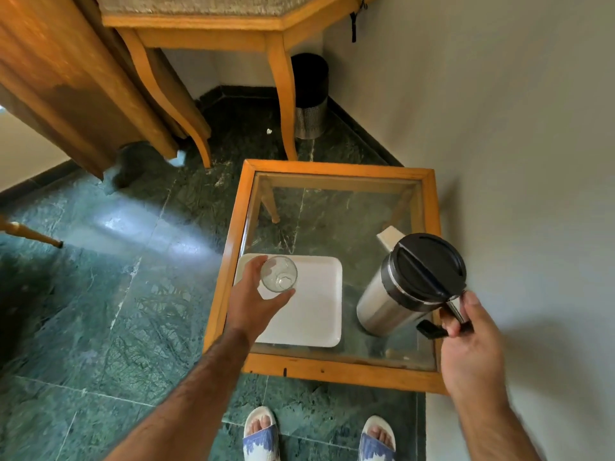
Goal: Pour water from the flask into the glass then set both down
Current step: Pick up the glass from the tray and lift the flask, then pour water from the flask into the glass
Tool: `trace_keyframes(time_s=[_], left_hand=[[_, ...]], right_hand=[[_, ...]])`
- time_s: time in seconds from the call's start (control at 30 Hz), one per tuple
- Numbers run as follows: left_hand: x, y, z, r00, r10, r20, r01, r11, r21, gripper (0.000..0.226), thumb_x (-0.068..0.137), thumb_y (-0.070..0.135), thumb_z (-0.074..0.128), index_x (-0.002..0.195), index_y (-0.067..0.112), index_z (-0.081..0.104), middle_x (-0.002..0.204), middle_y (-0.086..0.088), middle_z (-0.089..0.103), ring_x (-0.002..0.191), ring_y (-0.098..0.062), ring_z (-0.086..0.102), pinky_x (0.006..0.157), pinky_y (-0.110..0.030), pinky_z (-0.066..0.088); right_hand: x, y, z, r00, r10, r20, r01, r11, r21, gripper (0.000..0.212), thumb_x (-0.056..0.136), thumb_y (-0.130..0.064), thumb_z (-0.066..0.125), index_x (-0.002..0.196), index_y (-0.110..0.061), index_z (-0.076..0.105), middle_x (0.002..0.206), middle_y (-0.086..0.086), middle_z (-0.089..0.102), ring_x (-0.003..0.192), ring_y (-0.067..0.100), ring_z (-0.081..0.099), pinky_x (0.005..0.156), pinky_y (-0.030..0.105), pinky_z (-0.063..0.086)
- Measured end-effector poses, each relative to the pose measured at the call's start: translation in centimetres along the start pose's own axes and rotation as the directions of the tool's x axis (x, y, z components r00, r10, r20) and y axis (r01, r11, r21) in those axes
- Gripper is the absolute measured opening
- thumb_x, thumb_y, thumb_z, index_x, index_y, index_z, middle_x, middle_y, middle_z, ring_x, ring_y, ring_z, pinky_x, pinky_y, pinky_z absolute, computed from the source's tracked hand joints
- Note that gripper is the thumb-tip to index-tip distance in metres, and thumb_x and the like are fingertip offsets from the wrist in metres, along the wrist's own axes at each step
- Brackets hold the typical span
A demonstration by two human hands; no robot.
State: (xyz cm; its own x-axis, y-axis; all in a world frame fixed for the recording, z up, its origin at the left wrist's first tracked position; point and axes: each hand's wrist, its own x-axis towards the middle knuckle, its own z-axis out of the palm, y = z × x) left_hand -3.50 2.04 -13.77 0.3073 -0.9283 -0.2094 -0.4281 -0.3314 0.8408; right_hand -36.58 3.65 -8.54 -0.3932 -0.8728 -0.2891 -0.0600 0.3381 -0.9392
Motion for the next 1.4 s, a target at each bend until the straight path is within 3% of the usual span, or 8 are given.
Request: trace_keyframes(time_s=[0.17, 0.27, 0.4, 0.63, 0.8, 1.03, 1.3, 1.4], left_hand=[[-1.7, 5.1, -2.5, 0.999, 0.039, -0.031, -0.040, 0.999, -0.032, 0.068, 0.068, 0.031, 0.096, 0.128, 0.026, 0.066, 0.120, 0.011, 0.073, 0.116, -0.008, 0.066, 0.087, -0.009, 0.050], [-2.9, 9.6, -4.7, 0.994, 0.101, -0.031, -0.104, 0.991, -0.083, 0.069, 0.069, 0.031, 0.096, 0.130, 0.025, 0.067, 0.122, 0.009, 0.074, 0.118, -0.011, 0.066, 0.096, -0.020, 0.055], [-3.7, 15.7, -8.0, 0.983, 0.173, -0.052, -0.179, 0.972, -0.150, 0.068, 0.069, 0.028, 0.096, 0.131, 0.024, 0.067, 0.122, 0.008, 0.074, 0.118, -0.012, 0.069, 0.098, -0.031, 0.058], [-5.9, 26.9, -14.6, 0.947, 0.307, -0.094, -0.319, 0.933, -0.169, 0.057, 0.072, 0.023, 0.094, 0.120, 0.042, 0.068, 0.112, 0.014, 0.075, 0.112, -0.007, 0.069, 0.082, -0.002, 0.049], [-7.8, 32.3, -18.6, 0.916, 0.379, -0.132, -0.396, 0.909, -0.134, 0.065, 0.071, 0.023, 0.094, 0.128, 0.032, 0.066, 0.119, 0.013, 0.071, 0.111, 0.010, 0.062, 0.085, 0.004, 0.042], [-10.2, 36.3, -21.7, 0.895, 0.412, -0.170, -0.435, 0.891, -0.128, 0.064, 0.069, 0.038, 0.091, 0.123, 0.050, 0.059, 0.120, 0.020, 0.068, 0.111, 0.017, 0.057, 0.088, -0.008, 0.040], [-11.5, 37.4, -23.6, 0.891, 0.412, -0.191, -0.445, 0.876, -0.187, 0.066, 0.070, 0.029, 0.094, 0.115, 0.059, 0.056, 0.112, 0.039, 0.066, 0.111, 0.018, 0.056, 0.085, -0.013, 0.040], [-11.8, 37.6, -24.2, 0.893, 0.408, -0.191, -0.441, 0.877, -0.192, 0.067, 0.069, 0.028, 0.095, 0.114, 0.059, 0.056, 0.115, 0.026, 0.069, 0.109, 0.008, 0.062, 0.084, -0.013, 0.041]], right_hand=[[-1.0, -7.9, -0.8, 0.978, -0.019, 0.206, -0.061, 0.925, 0.375, 0.038, 0.099, -0.035, 0.054, 0.070, -0.032, 0.079, 0.060, -0.019, 0.053, 0.059, 0.007, 0.041, 0.075, 0.034, 0.035], [-1.8, -13.4, -1.2, 0.968, -0.054, 0.245, -0.050, 0.915, 0.400, 0.037, 0.096, -0.031, 0.059, 0.064, -0.030, 0.077, 0.058, -0.017, 0.057, 0.057, 0.005, 0.049, 0.071, 0.034, 0.036], [-2.5, -20.8, -0.9, 0.939, -0.139, 0.315, 0.015, 0.930, 0.366, 0.027, 0.087, -0.039, 0.069, 0.064, -0.028, 0.078, 0.056, -0.015, 0.063, 0.061, 0.005, 0.064, 0.062, 0.031, 0.051], [-5.9, -34.8, -1.3, 0.862, -0.274, 0.426, 0.182, 0.953, 0.244, 0.043, 0.077, -0.056, 0.072, 0.053, -0.028, 0.050, 0.050, -0.010, 0.037, 0.047, 0.010, 0.032, 0.047, 0.021, 0.031], [-8.4, -43.6, -1.3, 0.798, -0.316, 0.513, 0.257, 0.949, 0.184, 0.050, 0.084, -0.043, 0.076, 0.043, -0.027, 0.053, 0.044, -0.015, 0.044, 0.039, 0.003, 0.039, 0.044, 0.014, 0.036], [-10.7, -52.0, -0.6, 0.759, -0.333, 0.560, 0.389, 0.921, 0.021, 0.056, 0.087, -0.047, 0.078, 0.050, -0.027, 0.040, 0.047, -0.006, 0.033, 0.048, 0.015, 0.026, 0.052, 0.035, 0.024], [-13.2, -58.7, 2.0, 0.661, -0.303, 0.686, 0.554, 0.814, -0.175, 0.052, 0.092, -0.048, 0.076, 0.057, -0.021, 0.050, 0.047, -0.005, 0.038, 0.042, 0.010, 0.030, 0.046, 0.024, 0.029], [-13.7, -60.4, 2.7, 0.645, -0.303, 0.702, 0.578, 0.794, -0.188, 0.052, 0.090, -0.048, 0.078, 0.056, -0.020, 0.050, 0.046, -0.004, 0.038, 0.040, 0.010, 0.031, 0.044, 0.023, 0.029]])
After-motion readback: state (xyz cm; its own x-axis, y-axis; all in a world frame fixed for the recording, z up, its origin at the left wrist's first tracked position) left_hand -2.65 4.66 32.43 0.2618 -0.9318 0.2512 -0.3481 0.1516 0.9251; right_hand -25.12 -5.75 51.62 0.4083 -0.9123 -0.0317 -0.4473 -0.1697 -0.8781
